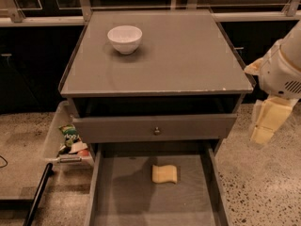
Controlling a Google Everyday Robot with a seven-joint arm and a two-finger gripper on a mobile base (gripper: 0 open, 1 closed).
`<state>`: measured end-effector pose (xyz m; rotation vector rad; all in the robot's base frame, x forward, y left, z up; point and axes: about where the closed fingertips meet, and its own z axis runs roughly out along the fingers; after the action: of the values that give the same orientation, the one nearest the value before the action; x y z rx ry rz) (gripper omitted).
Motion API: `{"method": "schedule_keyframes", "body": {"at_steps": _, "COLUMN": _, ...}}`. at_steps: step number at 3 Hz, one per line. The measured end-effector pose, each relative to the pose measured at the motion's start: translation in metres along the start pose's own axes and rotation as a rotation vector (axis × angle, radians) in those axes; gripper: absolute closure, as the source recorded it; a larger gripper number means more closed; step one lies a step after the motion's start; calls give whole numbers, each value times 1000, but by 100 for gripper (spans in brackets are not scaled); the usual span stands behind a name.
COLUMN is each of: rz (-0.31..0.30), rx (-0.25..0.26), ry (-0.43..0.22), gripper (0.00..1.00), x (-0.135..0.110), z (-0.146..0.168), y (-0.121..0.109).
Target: Pick sponge from middle drawer and place on counter
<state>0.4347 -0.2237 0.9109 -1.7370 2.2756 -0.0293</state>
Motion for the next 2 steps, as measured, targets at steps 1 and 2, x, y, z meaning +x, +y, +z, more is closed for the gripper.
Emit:
{"method": "schedule_keyframes", "body": {"at_steps": 1, "rz": -40, "rx": -10, "ry": -41, "gripper": 0, "x": 16, "z": 44, "y": 13}}
{"method": "schedule_keyframes", "body": {"at_steps": 2, "rz": -82, "rx": -17, "ry": -88, "gripper": 0, "x": 38, "z": 105, "y": 15}}
